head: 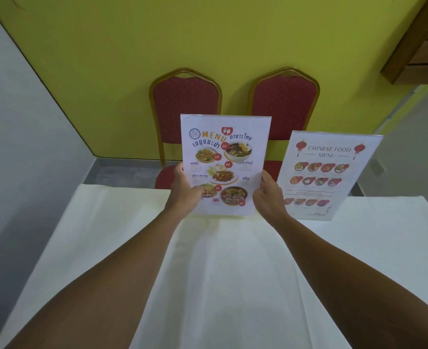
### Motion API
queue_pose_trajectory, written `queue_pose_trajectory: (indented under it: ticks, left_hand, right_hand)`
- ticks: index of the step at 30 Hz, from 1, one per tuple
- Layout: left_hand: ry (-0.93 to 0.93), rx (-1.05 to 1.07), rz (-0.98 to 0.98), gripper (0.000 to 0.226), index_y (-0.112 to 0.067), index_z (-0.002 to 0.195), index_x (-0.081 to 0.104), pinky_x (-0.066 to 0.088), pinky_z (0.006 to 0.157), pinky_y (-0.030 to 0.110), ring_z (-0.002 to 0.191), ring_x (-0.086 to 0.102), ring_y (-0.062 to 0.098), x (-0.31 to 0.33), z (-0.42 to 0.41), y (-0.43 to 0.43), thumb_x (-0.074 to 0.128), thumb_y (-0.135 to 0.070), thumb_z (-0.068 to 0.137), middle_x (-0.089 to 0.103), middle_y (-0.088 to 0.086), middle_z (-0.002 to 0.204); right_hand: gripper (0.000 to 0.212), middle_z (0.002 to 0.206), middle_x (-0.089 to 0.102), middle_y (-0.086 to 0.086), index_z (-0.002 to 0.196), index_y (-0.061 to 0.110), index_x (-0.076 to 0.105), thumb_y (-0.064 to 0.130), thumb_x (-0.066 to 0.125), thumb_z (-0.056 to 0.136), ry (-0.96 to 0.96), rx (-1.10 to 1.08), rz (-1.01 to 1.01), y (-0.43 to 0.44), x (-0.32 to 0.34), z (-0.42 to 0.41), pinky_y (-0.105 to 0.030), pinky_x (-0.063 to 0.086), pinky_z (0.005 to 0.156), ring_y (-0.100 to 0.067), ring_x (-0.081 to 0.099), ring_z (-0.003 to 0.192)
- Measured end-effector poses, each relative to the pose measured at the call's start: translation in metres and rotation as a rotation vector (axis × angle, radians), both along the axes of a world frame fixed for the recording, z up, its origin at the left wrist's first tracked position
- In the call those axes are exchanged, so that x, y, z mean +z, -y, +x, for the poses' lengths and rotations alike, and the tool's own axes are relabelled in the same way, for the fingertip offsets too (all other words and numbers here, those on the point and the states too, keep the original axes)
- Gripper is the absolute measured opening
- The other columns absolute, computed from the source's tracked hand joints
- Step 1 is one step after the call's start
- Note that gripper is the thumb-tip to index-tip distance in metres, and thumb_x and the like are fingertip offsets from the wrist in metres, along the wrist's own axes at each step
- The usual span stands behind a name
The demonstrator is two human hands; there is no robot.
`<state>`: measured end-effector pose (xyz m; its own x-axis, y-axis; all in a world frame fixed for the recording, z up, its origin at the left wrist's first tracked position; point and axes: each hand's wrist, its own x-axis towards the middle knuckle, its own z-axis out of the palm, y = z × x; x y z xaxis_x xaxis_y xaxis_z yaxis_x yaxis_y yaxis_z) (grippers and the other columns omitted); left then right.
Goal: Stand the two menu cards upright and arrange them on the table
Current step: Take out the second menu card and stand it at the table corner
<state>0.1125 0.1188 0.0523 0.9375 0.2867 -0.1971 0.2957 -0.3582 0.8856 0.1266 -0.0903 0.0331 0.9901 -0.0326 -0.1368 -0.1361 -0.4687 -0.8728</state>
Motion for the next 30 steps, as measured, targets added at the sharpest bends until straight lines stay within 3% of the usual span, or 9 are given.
queue_pose_trajectory:
  ticks: [5,9,15,21,23,26,30]
  left_hand:
    - [0.012,-0.004,0.007,0.07,-0.014,0.146,0.03,0.054,0.096,0.049,0.111,0.049,0.013,-0.014,0.003,0.0,0.066,-0.001,0.088,0.047,-0.009,0.112]
    - [0.019,-0.043,0.016,0.07,-0.016,0.146,0.026,0.051,0.098,0.045,0.114,0.05,0.012,-0.023,0.001,0.0,0.06,0.003,0.088,0.052,-0.009,0.121]
    - [-0.03,-0.039,0.049,0.072,-0.022,0.148,0.024,0.054,0.086,0.038,0.114,0.053,0.016,-0.032,-0.002,0.0,0.065,-0.007,0.091,0.056,-0.004,0.134]
    - [-0.077,-0.045,0.116,0.068,-0.02,0.147,0.026,0.051,0.08,0.031,0.13,0.053,0.024,-0.03,-0.004,0.005,0.06,0.0,0.091,0.053,0.001,0.144]
    - [-0.09,-0.066,0.133,0.066,-0.019,0.146,0.027,0.049,0.078,0.029,0.132,0.052,0.025,-0.029,-0.004,0.005,0.058,0.0,0.092,0.052,0.002,0.146]
    - [-0.099,-0.095,0.148,0.066,-0.02,0.146,0.026,0.051,0.082,0.033,0.133,0.051,0.027,-0.029,-0.005,0.0,0.058,-0.001,0.091,0.051,0.003,0.147]
    - [-0.146,-0.142,0.141,0.068,-0.019,0.147,0.028,0.051,0.091,0.04,0.133,0.05,0.027,-0.02,-0.009,-0.005,0.06,-0.002,0.089,0.051,0.005,0.146]
  right_hand:
    - [0.06,0.126,0.064,0.008,0.133,0.025,0.051,-0.002,0.05,0.079,-0.028,-0.016,0.083,-0.001,-0.011,0.002,-0.042,0.06,0.085,-0.017,0.06,0.113]
    - [0.06,0.12,0.066,0.011,0.131,0.024,0.052,-0.005,0.053,0.078,-0.019,-0.067,0.127,0.0,-0.021,-0.002,-0.037,0.061,0.082,-0.012,0.064,0.109]
    - [0.061,0.119,0.063,0.013,0.135,0.022,0.047,-0.006,0.054,0.081,-0.021,-0.072,0.134,-0.001,-0.028,-0.008,-0.021,0.058,0.075,-0.009,0.061,0.106]
    - [0.062,0.128,0.064,0.004,0.136,0.019,0.046,-0.008,0.05,0.08,-0.013,-0.08,0.105,-0.004,-0.028,-0.014,-0.038,0.06,0.083,-0.016,0.062,0.109]
    - [0.063,0.13,0.063,0.003,0.137,0.02,0.044,-0.009,0.051,0.082,-0.023,-0.058,0.075,-0.003,-0.027,-0.014,-0.038,0.06,0.084,-0.018,0.061,0.111]
    - [0.061,0.131,0.062,0.002,0.138,0.021,0.043,-0.006,0.052,0.085,-0.04,-0.035,0.025,-0.003,-0.02,-0.014,-0.031,0.058,0.079,-0.021,0.06,0.115]
    - [0.062,0.135,0.061,0.002,0.14,0.025,0.041,-0.006,0.053,0.088,-0.03,-0.038,0.009,-0.005,-0.005,-0.016,-0.044,0.056,0.089,-0.023,0.058,0.121]
